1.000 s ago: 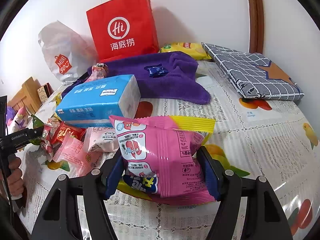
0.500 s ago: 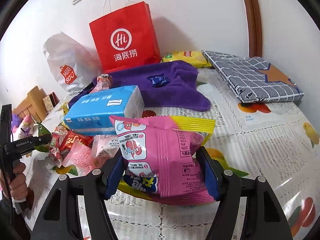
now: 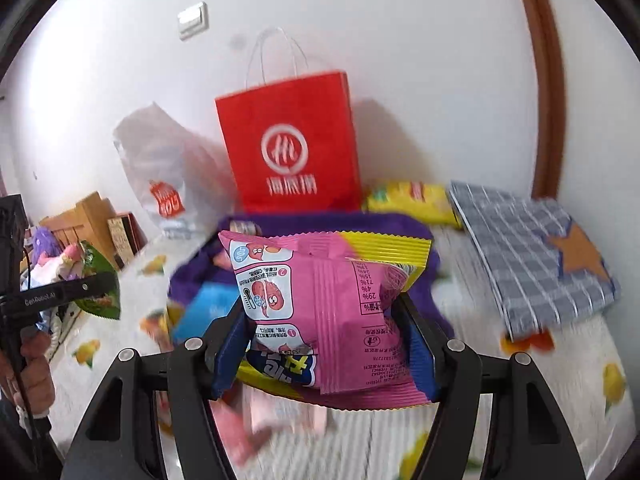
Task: Organize snacks
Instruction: 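Lift both held bags and carry them toward the purple towel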
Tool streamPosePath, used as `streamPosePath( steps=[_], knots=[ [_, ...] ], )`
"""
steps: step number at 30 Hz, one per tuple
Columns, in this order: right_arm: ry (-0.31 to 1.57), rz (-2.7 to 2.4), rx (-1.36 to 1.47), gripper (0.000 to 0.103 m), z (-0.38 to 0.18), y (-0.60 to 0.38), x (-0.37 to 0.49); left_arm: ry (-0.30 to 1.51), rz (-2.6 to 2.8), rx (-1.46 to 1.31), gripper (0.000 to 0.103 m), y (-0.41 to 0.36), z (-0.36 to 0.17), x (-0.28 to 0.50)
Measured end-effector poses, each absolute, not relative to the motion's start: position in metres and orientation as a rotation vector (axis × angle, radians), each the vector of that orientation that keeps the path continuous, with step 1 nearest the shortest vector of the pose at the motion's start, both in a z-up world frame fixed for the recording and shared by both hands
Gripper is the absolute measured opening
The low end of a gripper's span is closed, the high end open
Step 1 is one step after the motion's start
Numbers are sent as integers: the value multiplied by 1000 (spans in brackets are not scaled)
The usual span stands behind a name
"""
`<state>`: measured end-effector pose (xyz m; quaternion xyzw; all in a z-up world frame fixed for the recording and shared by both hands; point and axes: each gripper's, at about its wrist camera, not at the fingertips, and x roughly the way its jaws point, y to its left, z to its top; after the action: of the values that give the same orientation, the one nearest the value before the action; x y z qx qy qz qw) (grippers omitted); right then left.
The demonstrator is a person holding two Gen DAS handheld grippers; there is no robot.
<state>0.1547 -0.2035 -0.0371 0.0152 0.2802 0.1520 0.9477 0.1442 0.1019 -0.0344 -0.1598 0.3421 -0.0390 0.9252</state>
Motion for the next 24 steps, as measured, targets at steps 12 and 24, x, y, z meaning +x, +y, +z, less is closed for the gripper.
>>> streamPosePath(
  steps=[12, 24],
  knots=[
    [575, 335, 121, 69, -33, -202, 248, 634, -80, -281, 38, 91, -26, 214],
    [697, 300, 150, 68, -91, -208, 274, 668, -54, -366, 38, 116, -65, 220]
  ],
)
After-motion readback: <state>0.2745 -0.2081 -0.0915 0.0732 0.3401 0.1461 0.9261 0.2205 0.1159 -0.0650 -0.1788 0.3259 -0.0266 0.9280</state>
